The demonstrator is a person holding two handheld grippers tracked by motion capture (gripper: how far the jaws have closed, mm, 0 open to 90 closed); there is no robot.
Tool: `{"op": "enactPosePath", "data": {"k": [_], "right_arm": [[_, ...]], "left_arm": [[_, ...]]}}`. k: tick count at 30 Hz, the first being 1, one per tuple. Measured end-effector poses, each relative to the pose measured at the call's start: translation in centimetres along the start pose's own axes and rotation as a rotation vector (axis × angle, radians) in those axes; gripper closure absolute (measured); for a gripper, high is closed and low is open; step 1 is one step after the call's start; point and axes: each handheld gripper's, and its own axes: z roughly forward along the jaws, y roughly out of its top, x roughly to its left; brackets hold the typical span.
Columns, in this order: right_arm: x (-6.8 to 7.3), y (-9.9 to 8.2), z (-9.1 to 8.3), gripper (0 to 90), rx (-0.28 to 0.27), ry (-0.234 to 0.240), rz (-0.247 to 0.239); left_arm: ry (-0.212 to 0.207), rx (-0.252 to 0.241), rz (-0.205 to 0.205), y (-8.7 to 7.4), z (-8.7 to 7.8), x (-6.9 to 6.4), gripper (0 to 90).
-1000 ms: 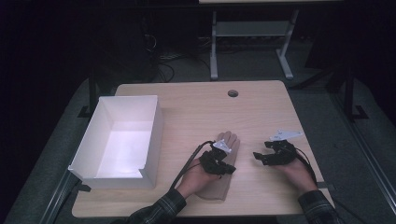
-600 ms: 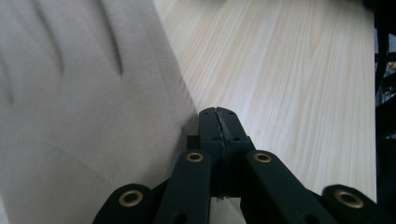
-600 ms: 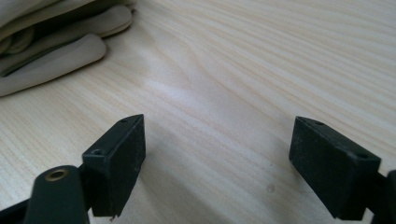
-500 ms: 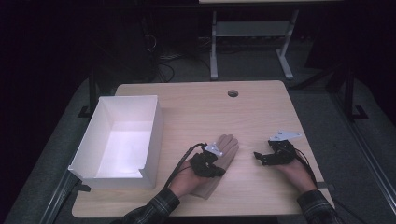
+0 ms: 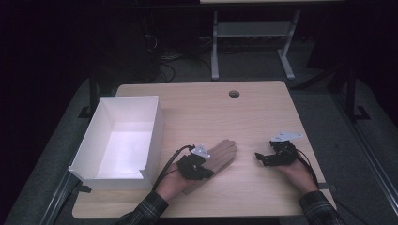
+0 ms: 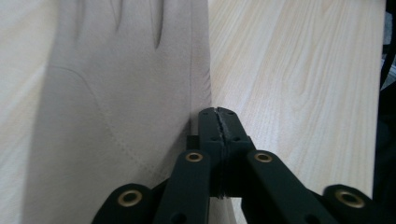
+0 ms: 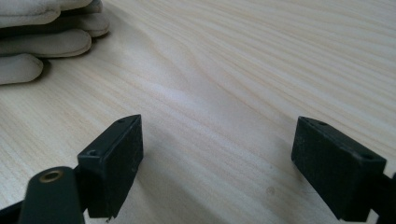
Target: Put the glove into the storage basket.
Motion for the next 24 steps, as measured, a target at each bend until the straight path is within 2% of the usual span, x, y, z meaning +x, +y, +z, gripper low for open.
{"op": "enactPosePath", "data": {"k": [2, 5, 8, 9, 10, 14, 17, 24], "right_arm": [[0.0, 0.0, 0.0, 16.3, -0.003, -0.002, -0.005], [0.0, 0.0, 0.0, 16.3, -0.003, -0.001, -0.005], [0.0, 0.0, 0.0, 16.3, 0.000, 0.000, 0.000], [0.0, 0.0, 0.0, 16.3, 0.000, 0.000, 0.000], [0.0, 0.0, 0.0, 16.3, 0.000, 0.000, 0.000], [0.0, 0.0, 0.0, 16.3, 0.000, 0.000, 0.000], [0.0, 0.0, 0.0, 16.3, 0.000, 0.000, 0.000], [0.0, 0.0, 0.0, 16.3, 0.000, 0.000, 0.000]], "left_arm": [[0.011, -0.024, 0.010, 0.4, -0.6, 0.0, 81.1], [0.011, -0.057, 0.000, 0.9, -1.3, 0.2, 70.0], [0.049, -0.069, 0.010, 1.3, -1.7, 0.6, 57.5], [0.058, -0.077, 0.002, 1.4, -1.8, 0.8, 47.4], [0.060, -0.073, 0.008, 1.6, -1.8, 1.0, 47.4], [0.101, -0.085, 0.009, 1.9, -1.3, 1.8, 28.0], [0.125, -0.071, 0.016, 2.1, -0.6, 2.3, 18.7], [0.138, -0.034, 0.026, 1.9, 1.0, 2.4, 13.5]]}}
